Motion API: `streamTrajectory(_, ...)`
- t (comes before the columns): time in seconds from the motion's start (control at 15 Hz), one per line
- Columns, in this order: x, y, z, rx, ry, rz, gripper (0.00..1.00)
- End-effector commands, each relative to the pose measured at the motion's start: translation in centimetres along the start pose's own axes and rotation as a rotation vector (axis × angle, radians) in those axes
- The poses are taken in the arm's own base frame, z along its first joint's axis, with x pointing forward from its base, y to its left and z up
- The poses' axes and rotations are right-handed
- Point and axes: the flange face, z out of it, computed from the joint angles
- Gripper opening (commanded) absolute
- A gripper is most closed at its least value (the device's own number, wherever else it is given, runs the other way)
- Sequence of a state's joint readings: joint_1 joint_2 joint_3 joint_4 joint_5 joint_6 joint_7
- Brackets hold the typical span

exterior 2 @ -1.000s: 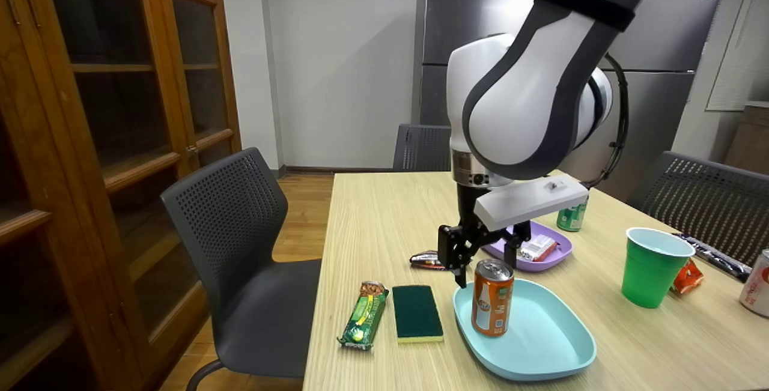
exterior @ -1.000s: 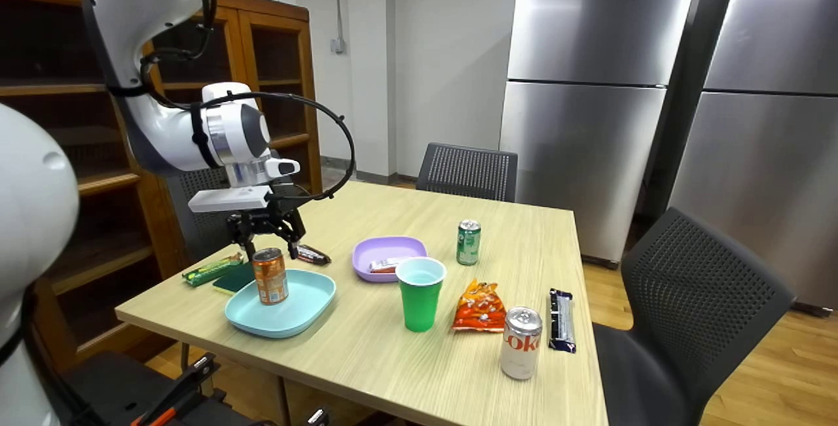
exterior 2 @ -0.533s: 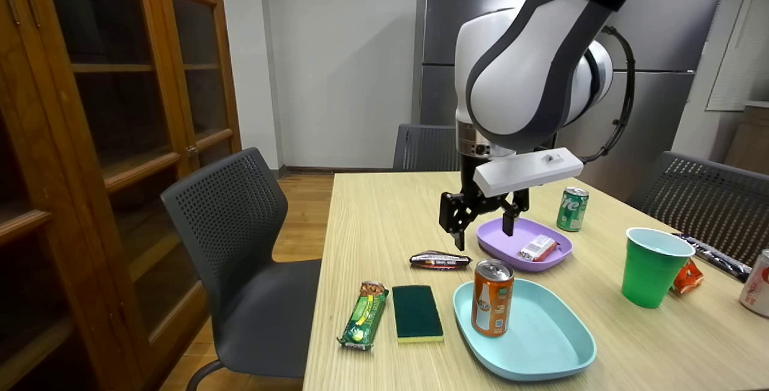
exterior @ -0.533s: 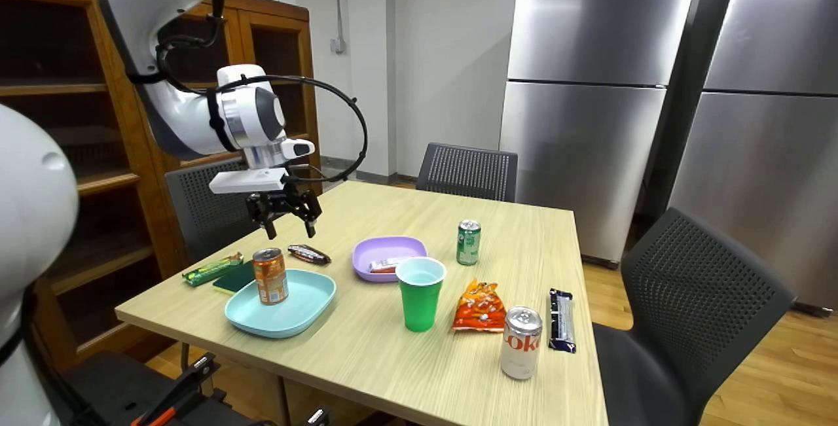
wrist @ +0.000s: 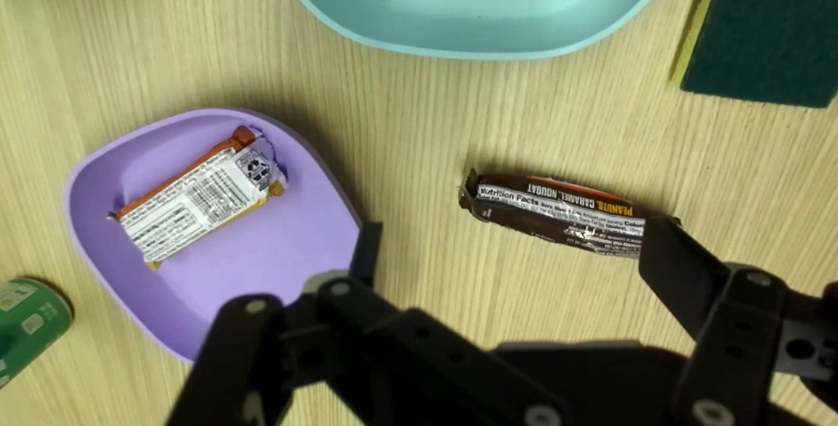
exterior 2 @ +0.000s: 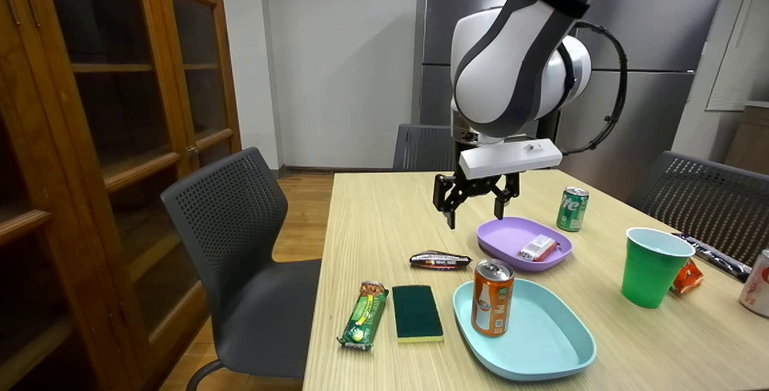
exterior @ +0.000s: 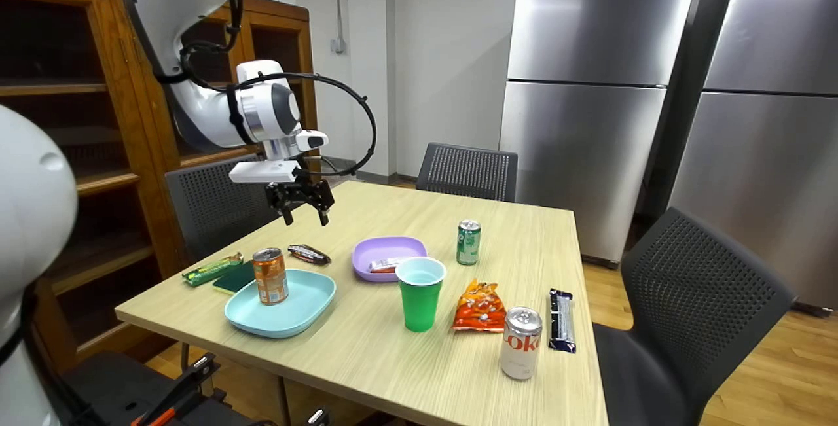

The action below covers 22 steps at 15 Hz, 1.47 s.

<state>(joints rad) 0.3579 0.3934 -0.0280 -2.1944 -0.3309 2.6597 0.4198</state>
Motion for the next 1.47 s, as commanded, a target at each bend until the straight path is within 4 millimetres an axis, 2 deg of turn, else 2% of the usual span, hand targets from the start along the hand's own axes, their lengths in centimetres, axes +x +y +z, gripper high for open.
streamTrajectory(0.0, 0.4, 0.1, 0.2, -0.001, 0.001, 0.007, 1.00)
streamTrajectory(0.8, 0.9, 0.2, 0.6, -0.003, 0.001, 0.014, 1.00)
streamTrajectory(1.4, 2.6, 1.3, 2.6, 0.141, -0.150, 0.328, 1.00)
